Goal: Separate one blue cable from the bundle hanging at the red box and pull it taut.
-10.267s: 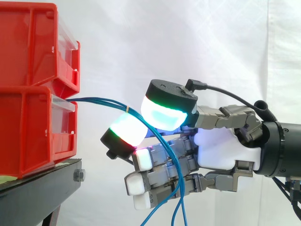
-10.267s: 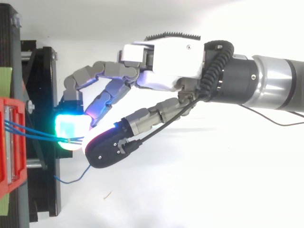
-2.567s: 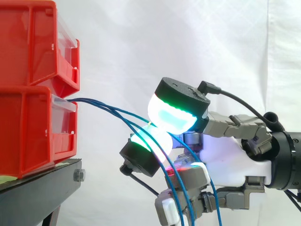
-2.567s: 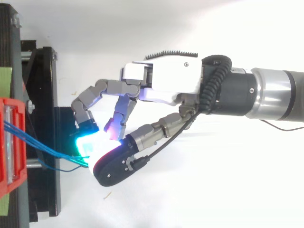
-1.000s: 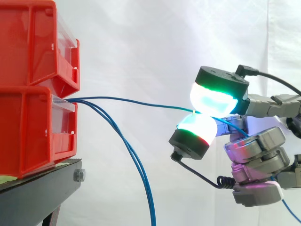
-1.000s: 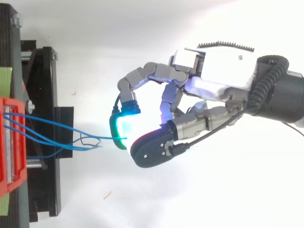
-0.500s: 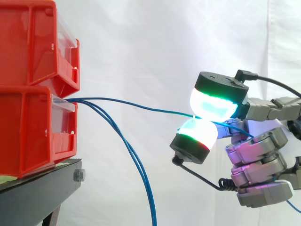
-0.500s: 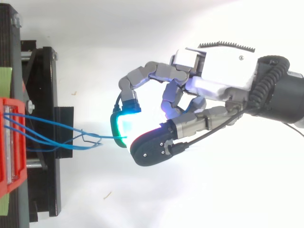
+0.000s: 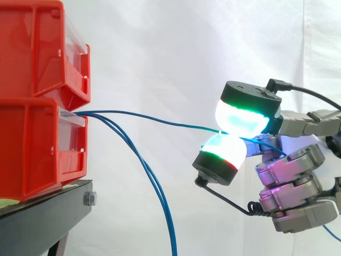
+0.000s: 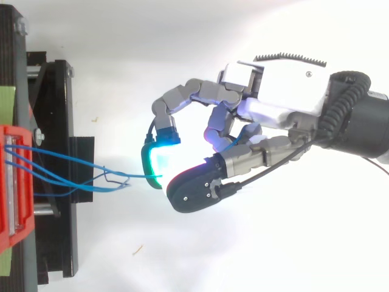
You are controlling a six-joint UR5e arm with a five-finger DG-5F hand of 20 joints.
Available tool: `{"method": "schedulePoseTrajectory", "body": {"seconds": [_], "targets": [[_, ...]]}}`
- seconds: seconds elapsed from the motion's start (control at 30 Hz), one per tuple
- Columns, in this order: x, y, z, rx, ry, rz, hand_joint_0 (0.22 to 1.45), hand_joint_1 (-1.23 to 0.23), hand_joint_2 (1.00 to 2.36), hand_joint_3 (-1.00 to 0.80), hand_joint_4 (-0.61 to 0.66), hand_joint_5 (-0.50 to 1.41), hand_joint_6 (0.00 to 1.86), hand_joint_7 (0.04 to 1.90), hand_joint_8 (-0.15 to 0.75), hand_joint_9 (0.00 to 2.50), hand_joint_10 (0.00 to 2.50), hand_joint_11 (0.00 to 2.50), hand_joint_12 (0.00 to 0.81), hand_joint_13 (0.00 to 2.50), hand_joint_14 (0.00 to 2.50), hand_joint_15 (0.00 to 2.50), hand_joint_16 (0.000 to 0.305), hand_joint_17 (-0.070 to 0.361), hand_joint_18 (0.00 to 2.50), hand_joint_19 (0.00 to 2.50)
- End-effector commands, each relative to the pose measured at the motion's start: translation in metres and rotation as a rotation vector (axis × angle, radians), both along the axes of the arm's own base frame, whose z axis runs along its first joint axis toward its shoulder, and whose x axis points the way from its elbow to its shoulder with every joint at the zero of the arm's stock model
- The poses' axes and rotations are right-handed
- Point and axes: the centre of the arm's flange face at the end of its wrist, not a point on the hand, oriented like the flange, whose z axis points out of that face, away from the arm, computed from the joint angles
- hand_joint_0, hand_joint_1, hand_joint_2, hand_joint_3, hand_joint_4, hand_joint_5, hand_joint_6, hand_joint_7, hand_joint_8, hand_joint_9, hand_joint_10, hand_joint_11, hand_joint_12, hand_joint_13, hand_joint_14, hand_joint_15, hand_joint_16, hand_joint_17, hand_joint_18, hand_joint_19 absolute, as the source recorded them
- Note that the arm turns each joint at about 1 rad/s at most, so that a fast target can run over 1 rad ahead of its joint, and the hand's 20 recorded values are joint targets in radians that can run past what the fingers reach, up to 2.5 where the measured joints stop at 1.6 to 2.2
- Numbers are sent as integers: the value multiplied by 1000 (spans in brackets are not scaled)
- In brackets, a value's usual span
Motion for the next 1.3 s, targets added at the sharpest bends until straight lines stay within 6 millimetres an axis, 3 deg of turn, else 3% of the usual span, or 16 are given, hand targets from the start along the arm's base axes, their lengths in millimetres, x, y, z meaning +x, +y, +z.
{"method": "schedulePoseTrajectory", "body": {"seconds": [0.0, 0.43, 0.63, 0.83, 1.27], "targets": [[0, 0, -1, 0, 1, 0, 658, -804, 1022, -32, -175, -138, 868, 1323, 340, 1458, 1067, 1834, 379, 1200, 1834, 1784, 44, 99, 1549, 1616], [0, 0, -1, 0, 1, 0, 658, -806, 1021, -3, -198, -132, 871, 1316, 337, 1510, 998, 1855, 372, 1224, 1890, 1751, 44, 99, 1626, 1731], [0, 0, 0, 0, 0, 0, 657, -803, 1017, 15, -211, -127, 875, 1305, 335, 1541, 948, 1878, 378, 1220, 2091, 1738, 47, 105, 1705, 1837], [0, 0, 0, 0, 0, 0, 656, -802, 1016, 25, -197, -124, 874, 1297, 331, 1543, 1089, 1828, 380, 1211, 2160, 1708, 48, 108, 1744, 1951], [0, 0, 0, 0, 0, 0, 655, -807, 1012, 52, -202, -116, 875, 1276, 345, 1579, 1158, 1772, 374, 1219, 2255, 1664, 51, 116, 1787, 1959]]}}
